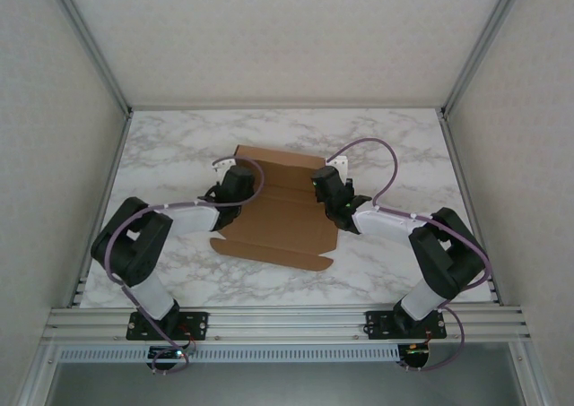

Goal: Fold the paper box

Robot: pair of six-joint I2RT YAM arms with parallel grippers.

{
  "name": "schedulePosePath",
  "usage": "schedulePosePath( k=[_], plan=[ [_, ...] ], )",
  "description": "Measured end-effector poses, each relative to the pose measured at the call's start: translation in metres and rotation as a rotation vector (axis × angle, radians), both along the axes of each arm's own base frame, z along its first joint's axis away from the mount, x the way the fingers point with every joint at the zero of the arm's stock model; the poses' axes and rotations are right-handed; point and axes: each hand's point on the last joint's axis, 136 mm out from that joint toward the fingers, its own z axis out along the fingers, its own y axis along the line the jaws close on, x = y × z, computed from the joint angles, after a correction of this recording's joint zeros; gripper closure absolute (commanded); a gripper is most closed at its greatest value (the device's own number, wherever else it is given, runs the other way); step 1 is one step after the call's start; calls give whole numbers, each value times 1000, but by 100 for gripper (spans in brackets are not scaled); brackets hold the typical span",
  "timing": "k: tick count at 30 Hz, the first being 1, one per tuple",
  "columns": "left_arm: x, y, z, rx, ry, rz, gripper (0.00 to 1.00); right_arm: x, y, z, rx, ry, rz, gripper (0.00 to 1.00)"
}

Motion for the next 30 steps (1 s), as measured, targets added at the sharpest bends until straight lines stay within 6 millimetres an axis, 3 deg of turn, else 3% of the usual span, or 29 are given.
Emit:
schedulePosePath(
  k=[6,10,15,20,23,26,30],
  plan=[
    [-20,-1,14,-65,0,-41,32,0,-3,0,-7,-2,-12,100],
    [-31,-3,40,-124,-45,-71,23,0,-3,0,-6,-2,-15,100],
    [-49,1,76,-183,-108,-100,26,0,-3,0,-7,-2,-17,100],
    [-81,21,120,-238,-219,-93,34,0,-3,0,-7,-3,-16,100],
    [-91,32,152,-265,-310,-76,30,0,-3,0,-7,-3,-16,100],
    [-83,37,168,-268,-330,-68,25,0,-3,0,-7,-3,-16,100],
    [-44,25,163,-277,-259,-101,24,0,-3,0,-7,-3,-16,100]
  ],
)
